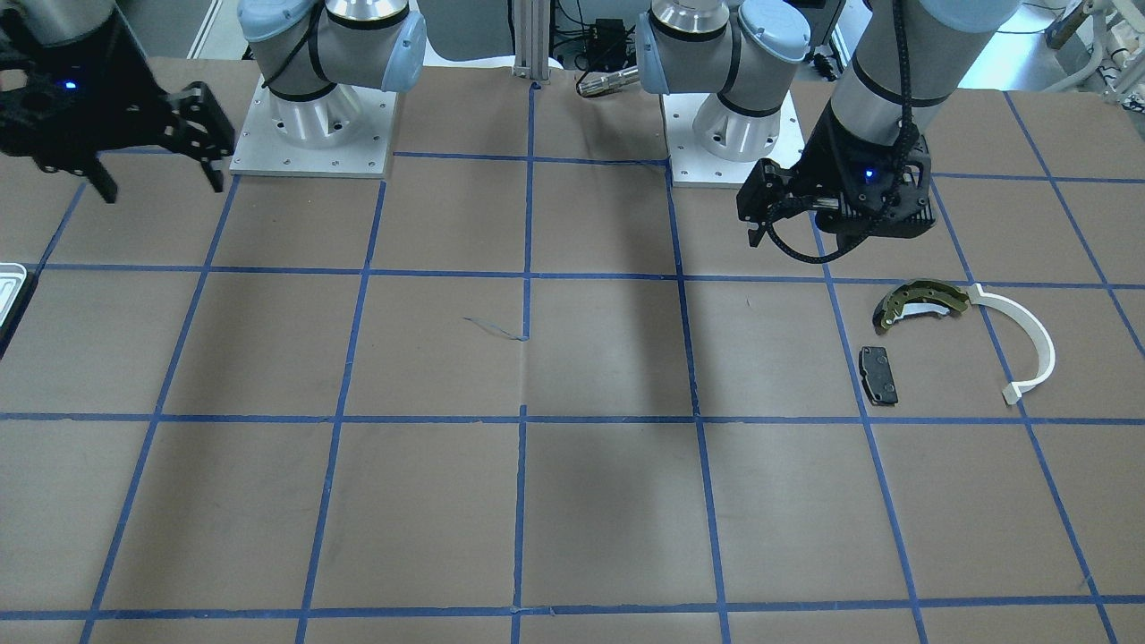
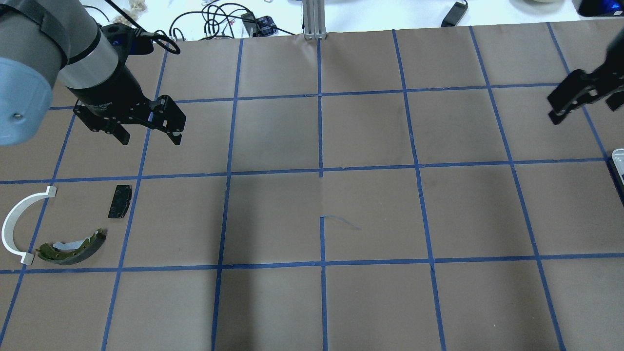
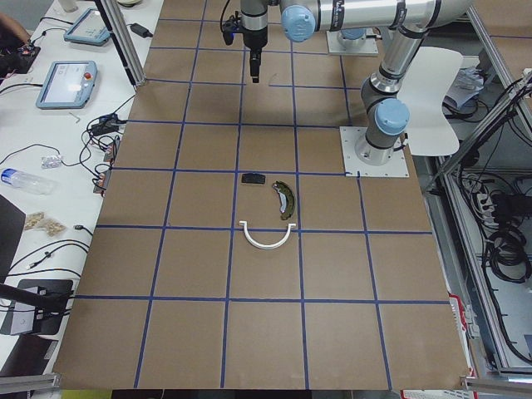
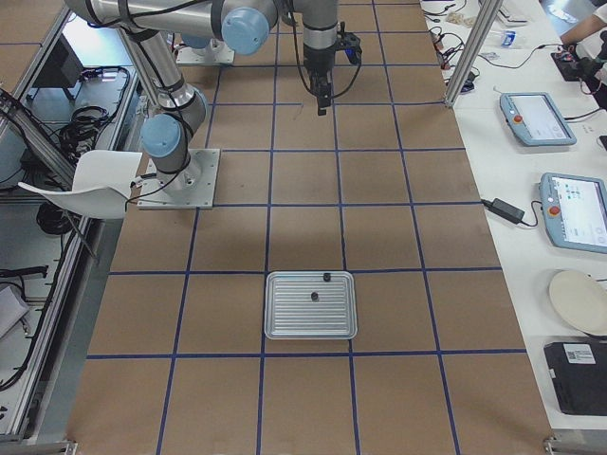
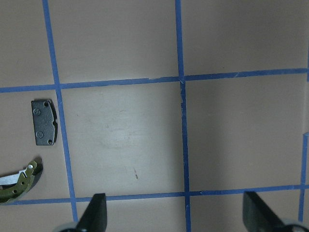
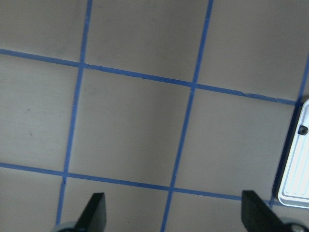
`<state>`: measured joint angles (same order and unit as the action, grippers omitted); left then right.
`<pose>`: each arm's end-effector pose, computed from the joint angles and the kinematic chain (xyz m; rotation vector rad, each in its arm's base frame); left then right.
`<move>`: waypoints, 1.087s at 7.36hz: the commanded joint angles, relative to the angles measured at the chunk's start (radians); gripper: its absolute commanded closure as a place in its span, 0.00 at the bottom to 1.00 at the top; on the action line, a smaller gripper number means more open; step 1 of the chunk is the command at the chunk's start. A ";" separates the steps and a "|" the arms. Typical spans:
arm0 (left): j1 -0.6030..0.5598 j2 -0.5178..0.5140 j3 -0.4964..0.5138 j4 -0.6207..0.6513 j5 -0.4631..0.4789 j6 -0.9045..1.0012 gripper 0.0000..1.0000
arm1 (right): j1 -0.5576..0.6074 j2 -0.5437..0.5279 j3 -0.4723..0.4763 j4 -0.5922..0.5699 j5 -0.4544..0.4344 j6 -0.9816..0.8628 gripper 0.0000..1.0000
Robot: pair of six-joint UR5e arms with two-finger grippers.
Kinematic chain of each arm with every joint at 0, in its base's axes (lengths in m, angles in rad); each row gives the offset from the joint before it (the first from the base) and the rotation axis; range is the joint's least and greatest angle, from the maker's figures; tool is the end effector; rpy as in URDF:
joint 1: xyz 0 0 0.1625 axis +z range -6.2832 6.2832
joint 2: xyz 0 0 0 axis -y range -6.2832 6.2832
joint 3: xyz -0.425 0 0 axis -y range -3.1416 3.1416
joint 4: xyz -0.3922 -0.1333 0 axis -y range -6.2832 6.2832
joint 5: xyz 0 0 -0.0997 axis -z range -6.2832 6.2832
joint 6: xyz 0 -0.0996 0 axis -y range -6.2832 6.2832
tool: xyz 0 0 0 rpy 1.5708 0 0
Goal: Place bearing gear from tray to pile
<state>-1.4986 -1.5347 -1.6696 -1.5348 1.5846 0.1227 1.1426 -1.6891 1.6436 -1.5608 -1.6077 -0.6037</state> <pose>-0.0975 -0.4814 0.4604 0.0793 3.1291 0.0437 -0.0668 -0.4585 0.5064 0.2700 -3.0801 0.0196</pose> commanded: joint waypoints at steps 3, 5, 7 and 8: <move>0.000 -0.001 -0.001 0.002 0.000 0.000 0.00 | -0.419 0.234 0.002 -0.219 -0.053 -0.435 0.00; 0.000 -0.001 -0.001 0.002 -0.002 0.000 0.00 | -0.500 0.406 0.001 -0.417 -0.057 -0.522 0.00; -0.002 -0.001 -0.002 0.007 0.000 0.000 0.00 | -0.515 0.529 0.010 -0.521 -0.057 -0.525 0.00; -0.002 -0.001 -0.004 0.007 0.000 0.000 0.00 | -0.520 0.564 0.012 -0.559 -0.064 -0.531 0.00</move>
<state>-1.4996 -1.5355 -1.6723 -1.5284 1.5846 0.1227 0.6333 -1.1856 1.6520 -2.0673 -1.6654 -1.1278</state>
